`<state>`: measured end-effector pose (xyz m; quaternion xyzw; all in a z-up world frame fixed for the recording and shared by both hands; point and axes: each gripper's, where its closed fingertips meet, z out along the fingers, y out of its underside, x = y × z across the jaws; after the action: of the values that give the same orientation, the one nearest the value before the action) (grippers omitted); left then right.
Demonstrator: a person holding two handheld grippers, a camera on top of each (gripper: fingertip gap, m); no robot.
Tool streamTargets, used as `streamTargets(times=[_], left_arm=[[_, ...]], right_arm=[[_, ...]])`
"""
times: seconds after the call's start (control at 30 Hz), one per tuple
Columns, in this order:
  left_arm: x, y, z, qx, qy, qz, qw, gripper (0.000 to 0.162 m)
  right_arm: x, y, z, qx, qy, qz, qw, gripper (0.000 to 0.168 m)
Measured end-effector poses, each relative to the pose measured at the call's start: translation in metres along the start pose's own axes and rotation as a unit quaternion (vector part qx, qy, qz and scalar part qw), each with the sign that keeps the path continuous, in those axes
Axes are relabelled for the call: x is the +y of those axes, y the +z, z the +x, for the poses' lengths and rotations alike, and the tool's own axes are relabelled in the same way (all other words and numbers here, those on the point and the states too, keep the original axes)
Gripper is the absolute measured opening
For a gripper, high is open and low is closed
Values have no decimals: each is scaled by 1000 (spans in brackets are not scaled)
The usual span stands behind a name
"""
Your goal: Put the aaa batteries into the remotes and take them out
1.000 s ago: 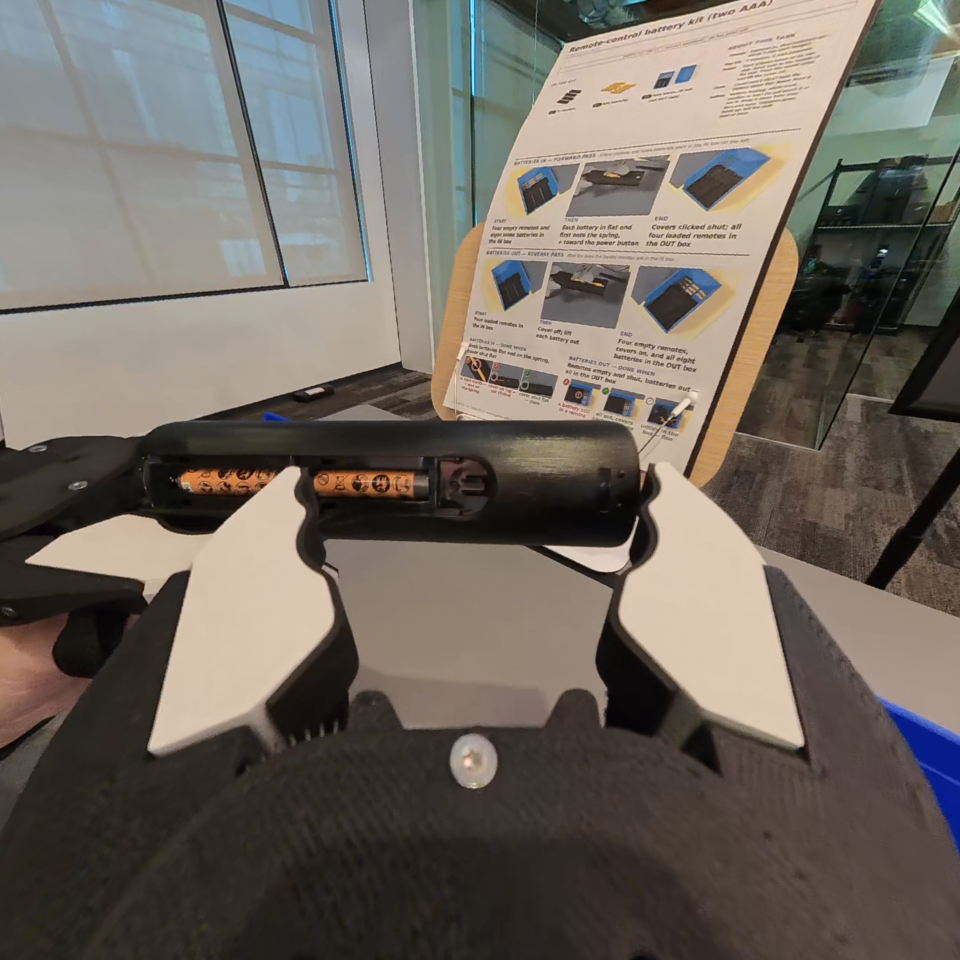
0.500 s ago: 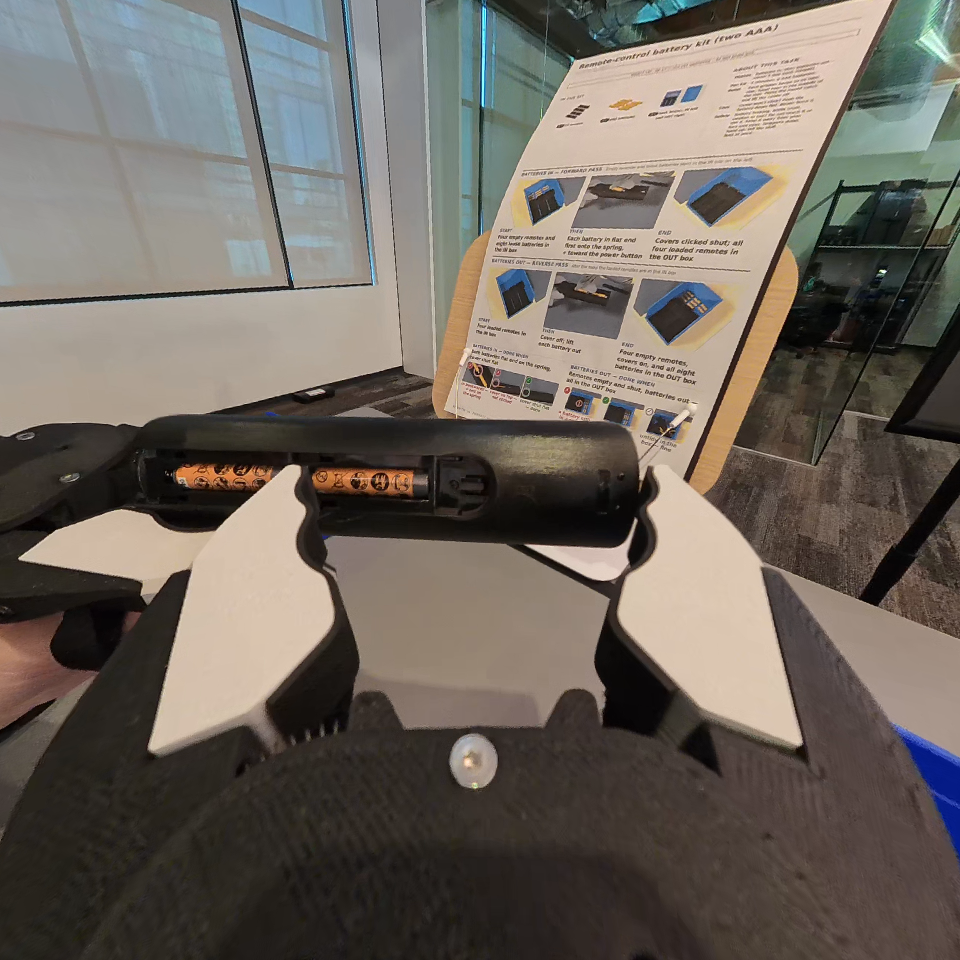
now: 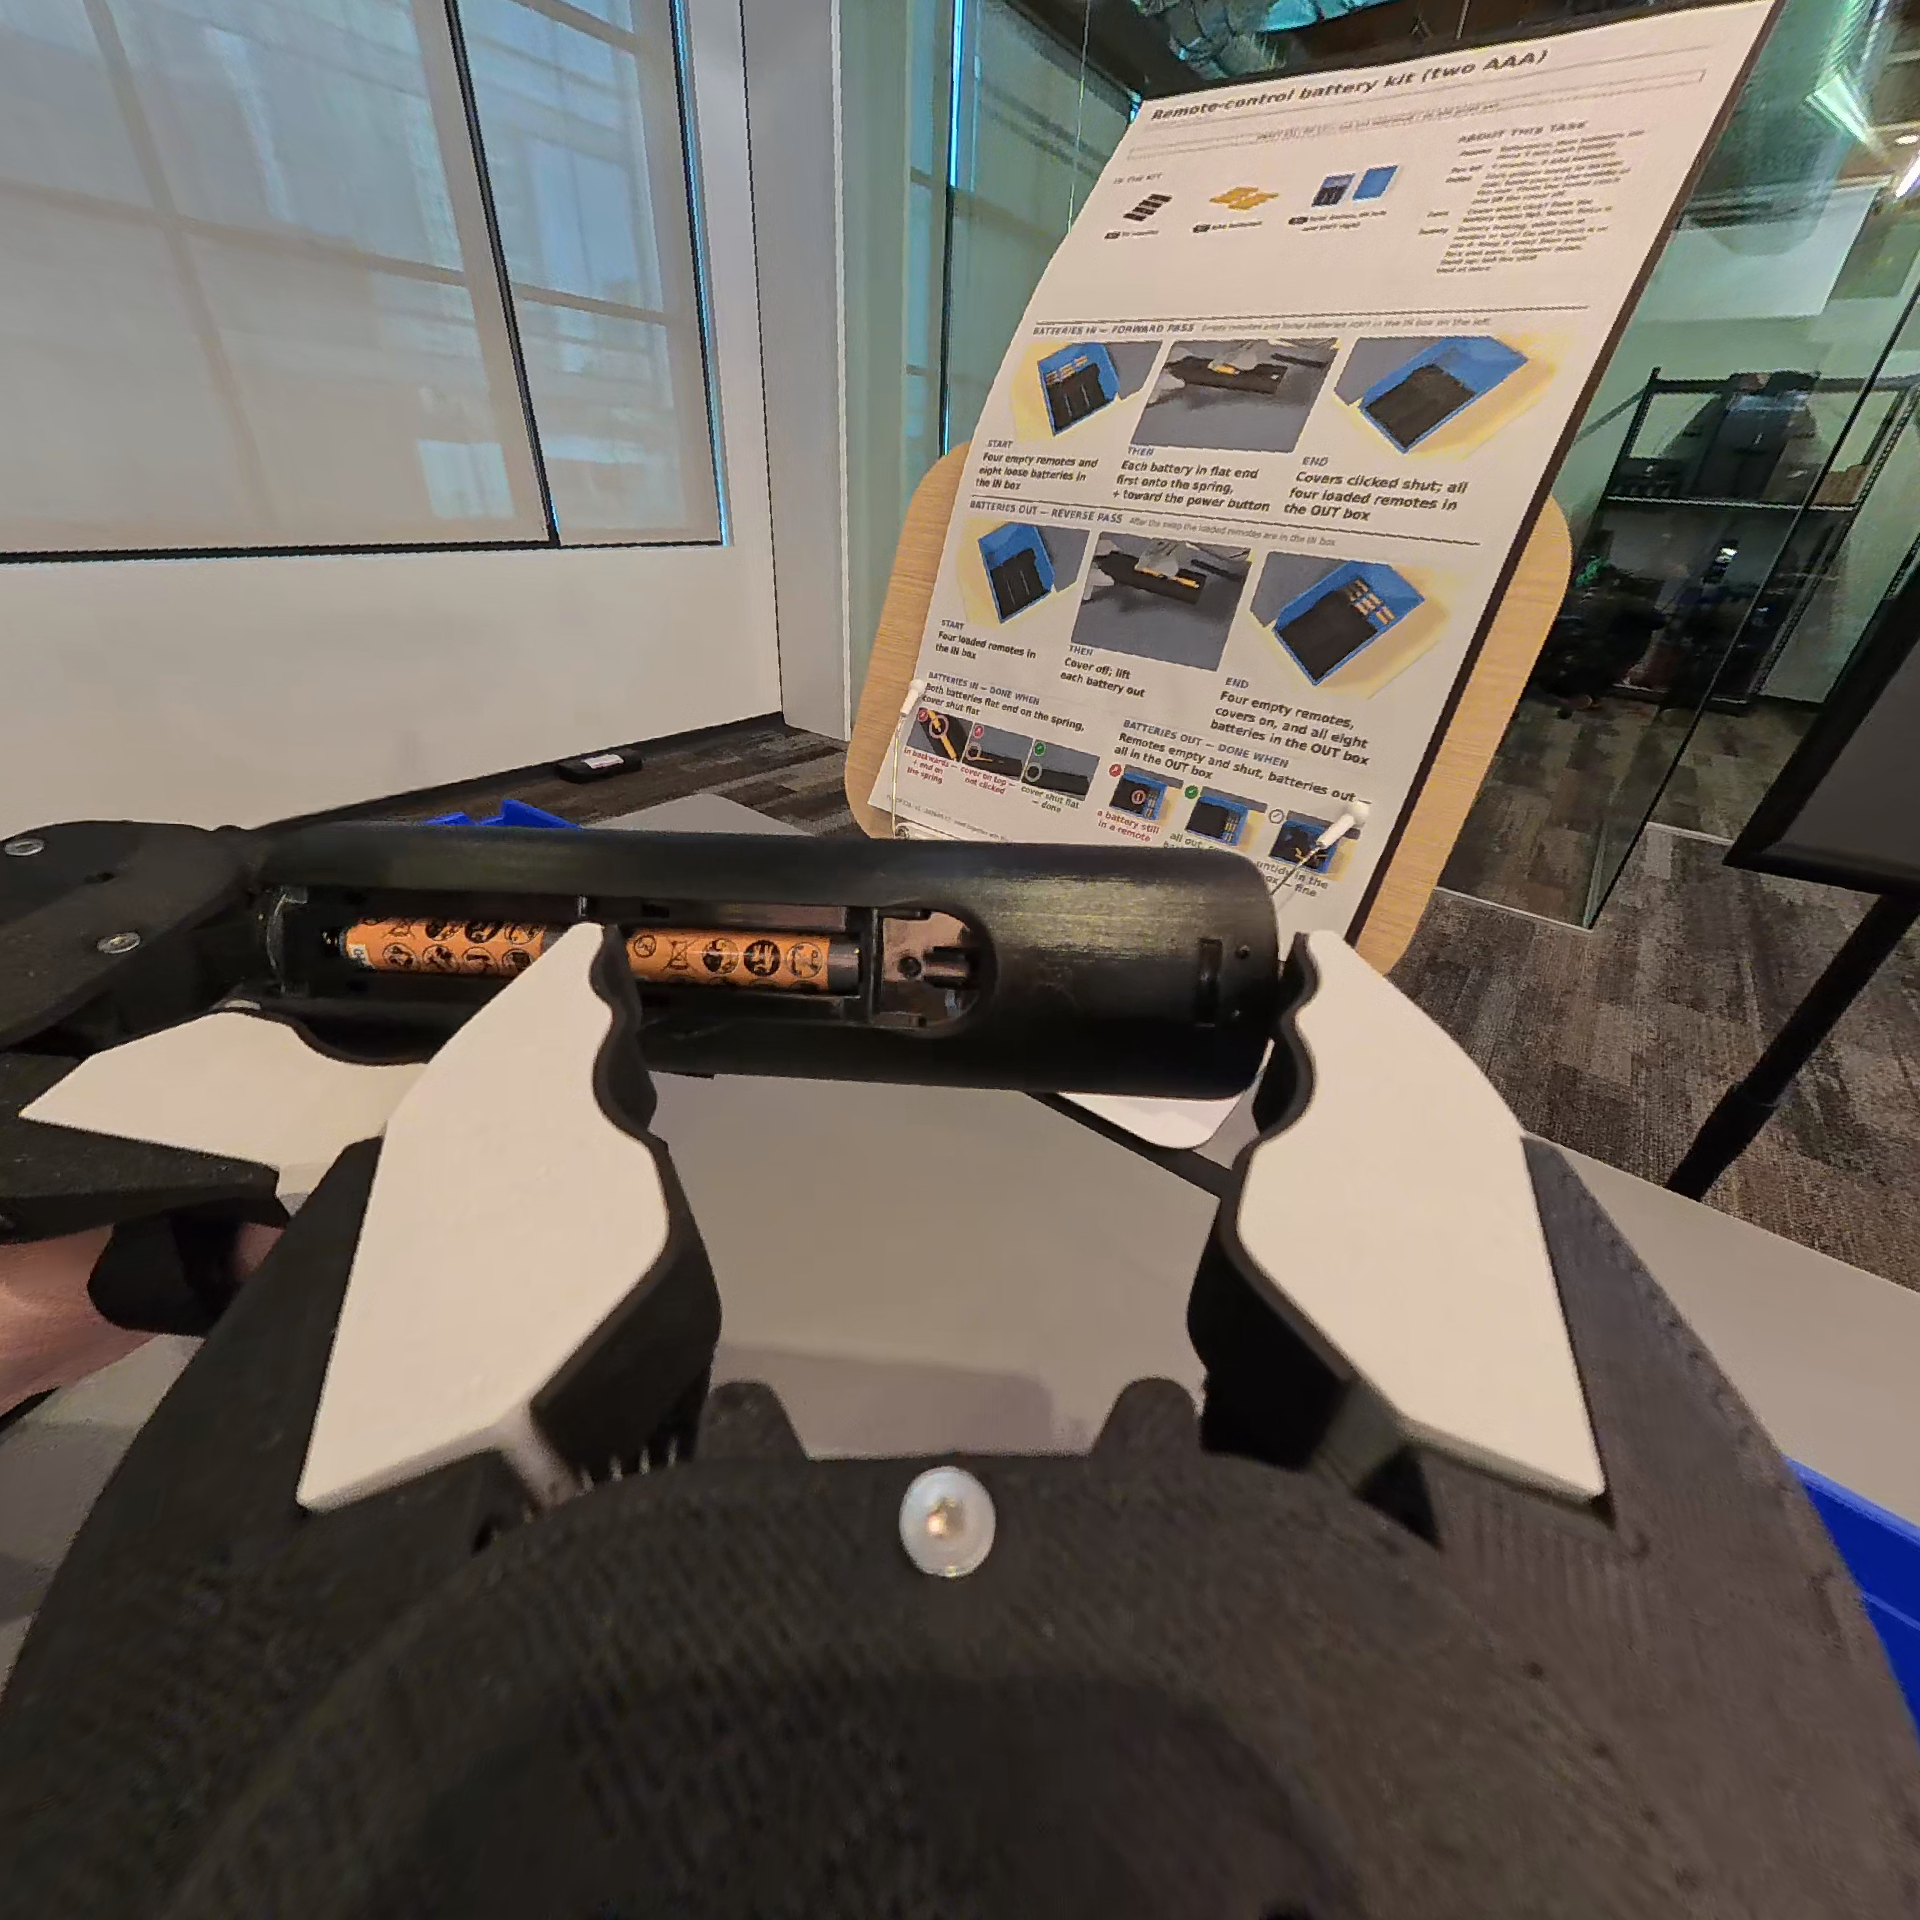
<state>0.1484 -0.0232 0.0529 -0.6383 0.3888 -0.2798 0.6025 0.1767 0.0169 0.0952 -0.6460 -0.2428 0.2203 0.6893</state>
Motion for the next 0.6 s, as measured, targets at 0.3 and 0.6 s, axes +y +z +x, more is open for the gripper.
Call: streamTargets(times=[0.3, 0.6], left_arm=[[-1, 0, 1, 1, 7, 0, 1000, 23], [-1, 0, 2, 3, 13, -2, 1000, 23]], right_arm=[[-2, -1, -1, 1, -12, -4, 1000, 117], [-5, -3, -1, 2, -23, -4, 1000, 117]])
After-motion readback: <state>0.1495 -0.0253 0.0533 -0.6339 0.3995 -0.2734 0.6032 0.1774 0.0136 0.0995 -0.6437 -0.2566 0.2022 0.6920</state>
